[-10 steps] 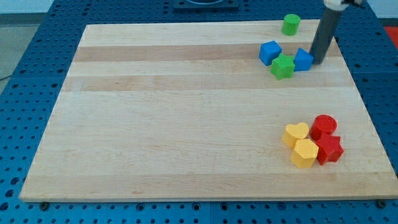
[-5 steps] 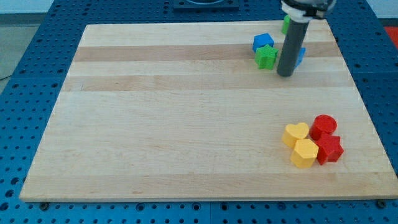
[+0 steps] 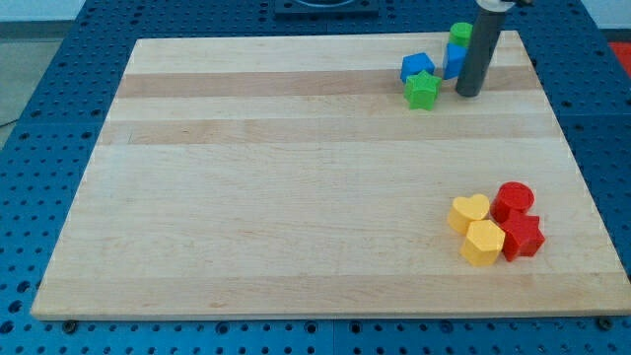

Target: Move the blue blocks close to the green circle

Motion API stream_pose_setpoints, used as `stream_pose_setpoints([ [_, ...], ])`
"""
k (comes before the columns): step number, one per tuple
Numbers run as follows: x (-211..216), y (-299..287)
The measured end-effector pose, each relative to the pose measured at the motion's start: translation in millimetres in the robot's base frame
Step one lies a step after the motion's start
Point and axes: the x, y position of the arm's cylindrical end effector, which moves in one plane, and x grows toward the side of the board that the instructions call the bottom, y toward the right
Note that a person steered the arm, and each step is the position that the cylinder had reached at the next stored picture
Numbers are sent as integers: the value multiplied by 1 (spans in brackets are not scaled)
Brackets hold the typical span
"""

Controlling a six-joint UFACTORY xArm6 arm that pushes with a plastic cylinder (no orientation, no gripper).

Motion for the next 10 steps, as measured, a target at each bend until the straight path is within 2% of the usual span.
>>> stream_pose_setpoints([
  [2,-58,1],
  [3,-30,1],
  [4,-18,-40],
  [5,-42,-86],
  [6,-78,-101],
  [7,-94,-92],
  [10,-88,-21],
])
